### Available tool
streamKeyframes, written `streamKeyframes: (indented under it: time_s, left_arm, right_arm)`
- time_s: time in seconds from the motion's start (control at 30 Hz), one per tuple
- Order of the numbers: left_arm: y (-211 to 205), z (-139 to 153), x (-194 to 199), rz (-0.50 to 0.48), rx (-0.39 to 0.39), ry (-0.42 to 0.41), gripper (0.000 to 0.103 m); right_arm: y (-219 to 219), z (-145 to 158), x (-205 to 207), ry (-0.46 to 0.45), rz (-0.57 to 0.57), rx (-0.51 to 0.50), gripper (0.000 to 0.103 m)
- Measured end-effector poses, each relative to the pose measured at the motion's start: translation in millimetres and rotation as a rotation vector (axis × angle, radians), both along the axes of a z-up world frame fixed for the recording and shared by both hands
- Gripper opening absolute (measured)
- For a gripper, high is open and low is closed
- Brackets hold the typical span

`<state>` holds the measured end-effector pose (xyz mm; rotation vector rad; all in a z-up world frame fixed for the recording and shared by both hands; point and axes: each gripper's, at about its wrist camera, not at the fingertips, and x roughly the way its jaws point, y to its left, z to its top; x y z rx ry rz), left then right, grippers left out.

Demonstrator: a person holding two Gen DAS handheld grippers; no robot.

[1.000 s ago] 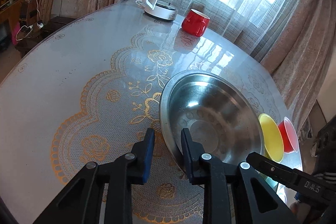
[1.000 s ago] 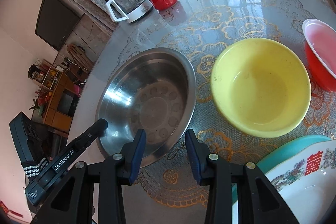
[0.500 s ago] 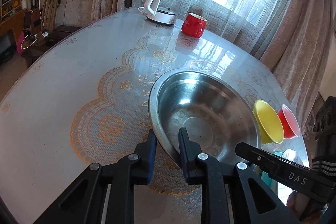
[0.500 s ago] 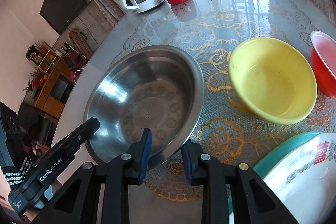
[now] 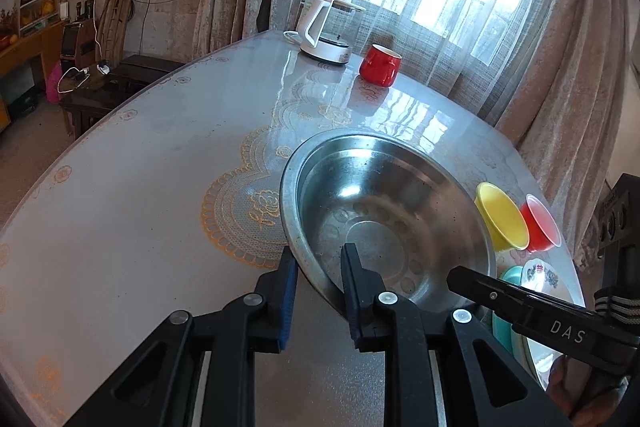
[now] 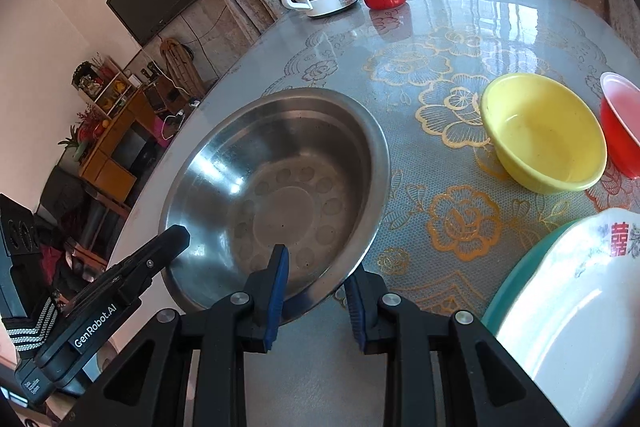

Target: Organize plates and bowls

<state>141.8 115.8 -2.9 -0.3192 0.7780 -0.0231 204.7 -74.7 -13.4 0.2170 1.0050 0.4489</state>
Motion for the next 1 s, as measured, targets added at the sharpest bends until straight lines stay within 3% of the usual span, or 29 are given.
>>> streamKeyframes:
  time_s: [0.53, 1.0]
  left_arm:
    - [7, -7, -58, 0.013, 0.019, 0.003, 0.023]
    - [12, -20, -70, 0.019, 0.012, 0.038, 0.023]
  right_arm:
    - [9, -8, -51, 0.004, 0.057, 0.026, 0.028]
    - [13, -21, -66, 0.012, 0.072, 0.038, 0.028]
